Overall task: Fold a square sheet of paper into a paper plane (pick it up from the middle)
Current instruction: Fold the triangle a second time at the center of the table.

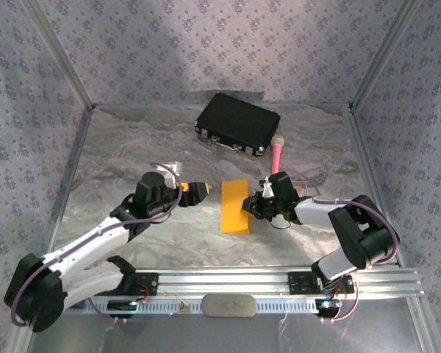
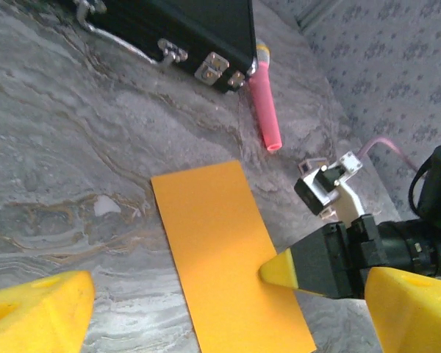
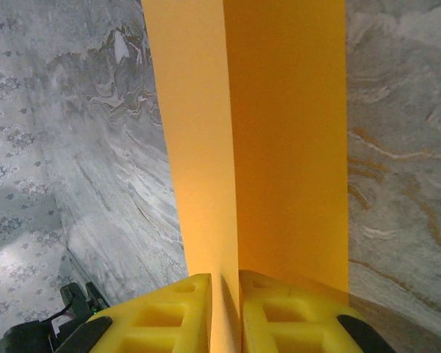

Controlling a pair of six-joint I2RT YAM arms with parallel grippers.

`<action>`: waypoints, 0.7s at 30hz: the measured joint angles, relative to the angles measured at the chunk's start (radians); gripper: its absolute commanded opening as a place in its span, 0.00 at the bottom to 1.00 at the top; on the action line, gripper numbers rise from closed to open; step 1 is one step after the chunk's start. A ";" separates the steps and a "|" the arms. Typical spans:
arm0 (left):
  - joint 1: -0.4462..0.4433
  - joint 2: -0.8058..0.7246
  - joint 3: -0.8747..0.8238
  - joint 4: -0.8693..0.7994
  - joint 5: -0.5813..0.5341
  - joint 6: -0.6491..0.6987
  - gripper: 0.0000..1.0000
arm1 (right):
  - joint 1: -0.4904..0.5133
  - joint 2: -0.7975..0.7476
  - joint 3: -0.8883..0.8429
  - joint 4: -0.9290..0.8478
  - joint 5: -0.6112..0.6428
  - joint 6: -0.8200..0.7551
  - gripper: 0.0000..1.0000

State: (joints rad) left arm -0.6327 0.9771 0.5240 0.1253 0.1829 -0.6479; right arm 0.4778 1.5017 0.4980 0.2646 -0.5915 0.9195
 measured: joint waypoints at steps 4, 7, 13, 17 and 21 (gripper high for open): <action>0.005 -0.058 -0.012 -0.004 -0.024 0.012 0.96 | -0.001 0.000 0.000 0.000 0.000 0.000 0.17; 0.005 -0.068 -0.058 0.029 -0.031 0.014 0.93 | -0.002 0.000 0.000 0.000 0.000 0.000 0.16; -0.012 0.012 -0.036 -0.023 0.055 0.083 0.79 | -0.003 0.000 0.000 0.000 -0.003 0.000 0.15; -0.146 0.088 0.042 -0.062 0.029 0.176 0.82 | -0.006 0.000 0.000 0.000 -0.013 0.000 0.15; -0.310 0.144 0.056 -0.058 -0.063 0.271 0.85 | -0.007 0.000 0.000 0.000 -0.022 0.000 0.15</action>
State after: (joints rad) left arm -0.9428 1.1213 0.5804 0.0673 0.1196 -0.3771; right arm 0.4706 1.5017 0.4980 0.2649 -0.6136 0.9192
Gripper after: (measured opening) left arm 0.836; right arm 0.148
